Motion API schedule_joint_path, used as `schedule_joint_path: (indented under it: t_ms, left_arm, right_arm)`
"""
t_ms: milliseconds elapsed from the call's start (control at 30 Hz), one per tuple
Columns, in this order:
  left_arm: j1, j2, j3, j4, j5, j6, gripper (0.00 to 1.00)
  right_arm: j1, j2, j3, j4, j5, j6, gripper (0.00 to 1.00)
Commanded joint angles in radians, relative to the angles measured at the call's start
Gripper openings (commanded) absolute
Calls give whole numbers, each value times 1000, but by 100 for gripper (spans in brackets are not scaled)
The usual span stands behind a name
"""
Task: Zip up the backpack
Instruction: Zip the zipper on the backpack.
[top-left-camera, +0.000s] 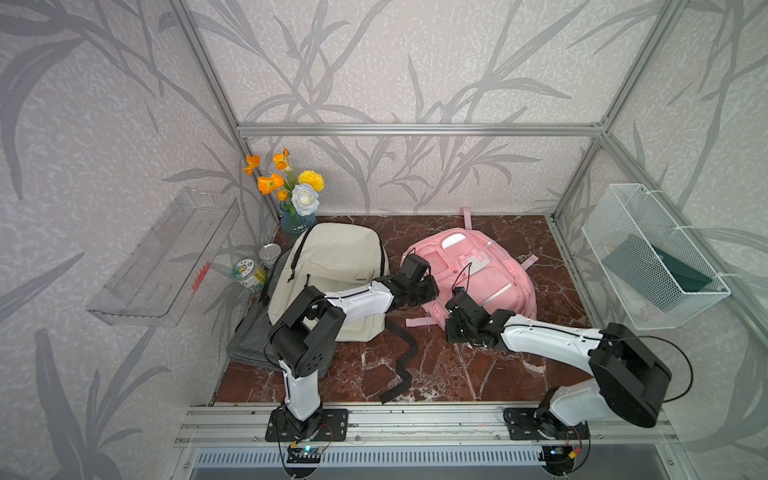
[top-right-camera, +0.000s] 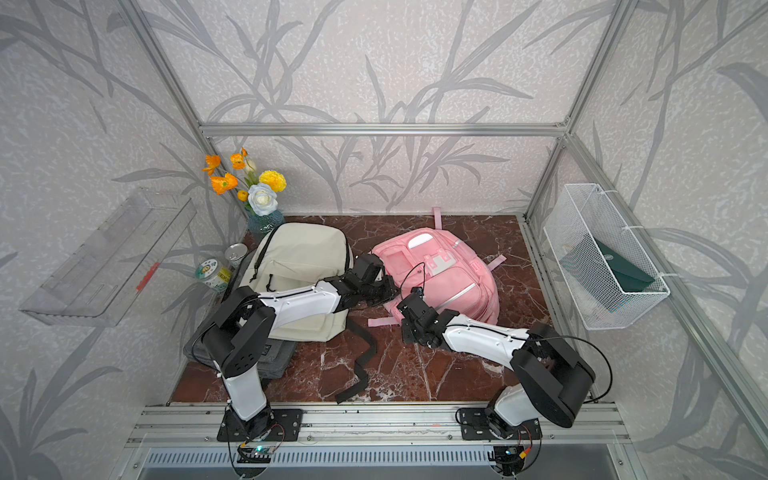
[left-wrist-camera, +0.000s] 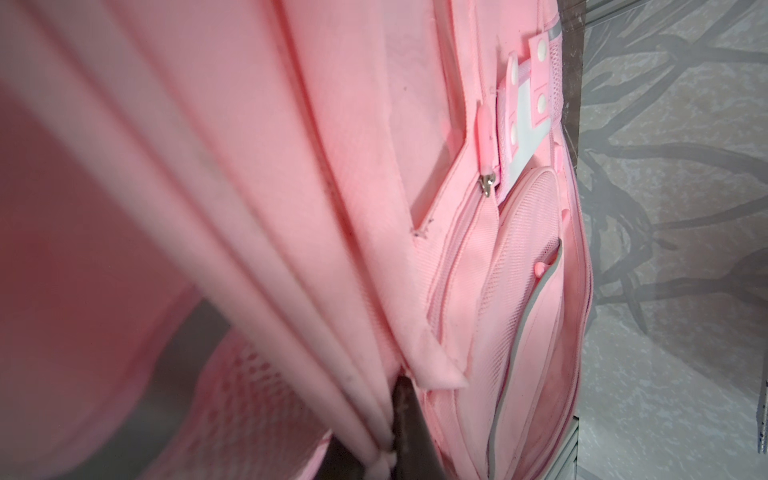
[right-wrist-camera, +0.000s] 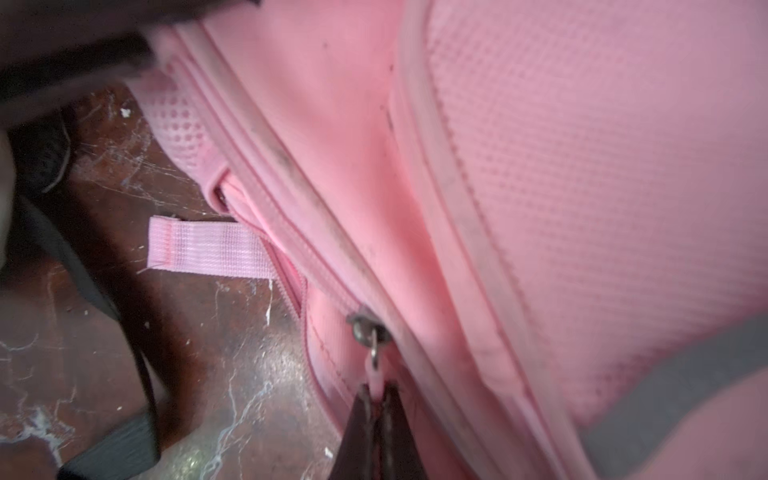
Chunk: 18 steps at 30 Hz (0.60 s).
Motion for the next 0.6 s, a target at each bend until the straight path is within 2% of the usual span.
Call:
schedule_joint_path:
  t_ms: [0,200,433,567]
  left_arm:
    - [59,16,4,34,-58,60,0]
    - [97,27,42,17,-53,91,0]
    - [94,6,48,24,-25,63,0]
    - [78,-15,39,13,-26,67,0]
  right_arm:
    - [-3,-83,-35,-207,60,25,0]
    - [-3,-190,-77,-292,53,55,0]
    - [-2,-231,-70,-184,7,9,0]
    - [-2,-237,11,-109,-26,-40,17]
